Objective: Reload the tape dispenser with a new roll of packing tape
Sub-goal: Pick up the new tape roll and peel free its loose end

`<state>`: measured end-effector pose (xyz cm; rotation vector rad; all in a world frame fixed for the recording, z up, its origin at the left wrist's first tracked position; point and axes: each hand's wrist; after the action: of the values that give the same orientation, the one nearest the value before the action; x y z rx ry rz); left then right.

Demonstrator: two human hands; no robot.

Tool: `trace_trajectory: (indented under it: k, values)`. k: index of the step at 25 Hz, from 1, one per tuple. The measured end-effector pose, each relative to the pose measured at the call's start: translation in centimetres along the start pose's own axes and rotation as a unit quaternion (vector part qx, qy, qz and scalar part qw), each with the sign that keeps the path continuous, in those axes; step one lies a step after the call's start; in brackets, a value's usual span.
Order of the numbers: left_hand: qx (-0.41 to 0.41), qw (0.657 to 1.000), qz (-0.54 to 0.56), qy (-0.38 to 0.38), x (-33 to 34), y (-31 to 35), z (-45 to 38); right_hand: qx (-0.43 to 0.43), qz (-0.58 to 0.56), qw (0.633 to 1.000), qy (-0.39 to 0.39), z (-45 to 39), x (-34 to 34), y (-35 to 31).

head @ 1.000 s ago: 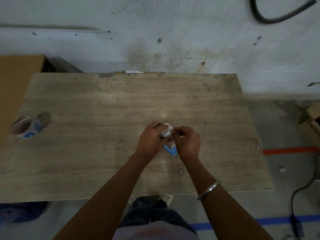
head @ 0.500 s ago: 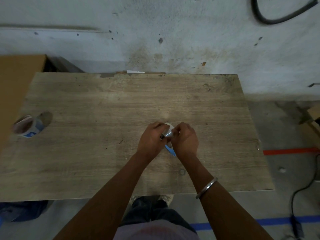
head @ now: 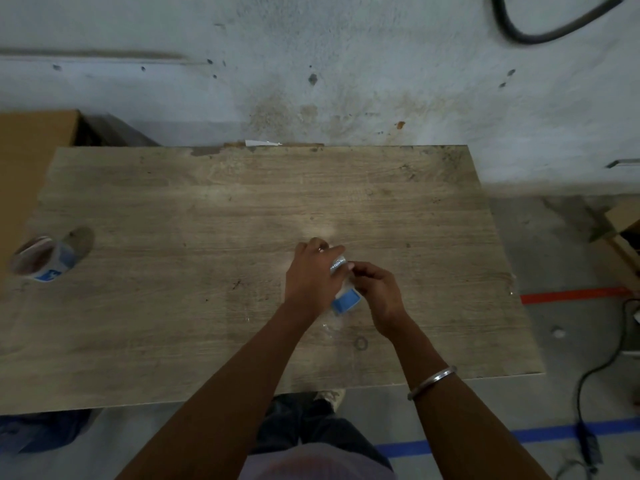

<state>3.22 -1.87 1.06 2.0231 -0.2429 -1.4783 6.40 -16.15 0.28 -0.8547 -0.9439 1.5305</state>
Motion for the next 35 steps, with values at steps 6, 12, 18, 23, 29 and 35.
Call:
trace_trajectory:
  k: [6,12,18,23,29,35]
  values:
    - [0.065,0.995,0.062,0.031,-0.1,-1.7,-0.4,-0.075,0.025,0.997,-0.023,0.1,0.2,1.0]
    - [0.093,0.993,0.055,0.039,-1.2,-2.2,0.2,-0.060,0.005,0.998,0.004,-0.1,0.4,1.0]
    - [0.094,0.994,0.054,0.033,-0.7,-2.6,1.4,-0.049,0.006,0.999,-0.006,-0.2,0.0,0.8]
    - [0.043,0.992,0.114,0.040,-1.0,-2.5,0.7,-0.068,0.018,0.996,-0.062,-0.2,-0.5,0.5]
    - [0.031,0.992,0.105,-0.066,-3.0,-2.7,-0.4,-0.057,0.018,0.998,-0.035,-0.3,0.1,0.7]
    - [0.033,0.994,0.087,-0.063,-2.2,-2.8,-0.1,-0.058,0.026,0.997,-0.043,-0.2,-0.3,0.7]
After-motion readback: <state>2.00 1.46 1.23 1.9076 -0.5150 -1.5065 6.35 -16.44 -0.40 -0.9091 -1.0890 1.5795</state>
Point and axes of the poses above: each hand's wrist, its own z-axis away from the middle knuckle, its own x-axis out of the palm, y = z × x, and after that the axes turned 11 degrees about y, right-handed
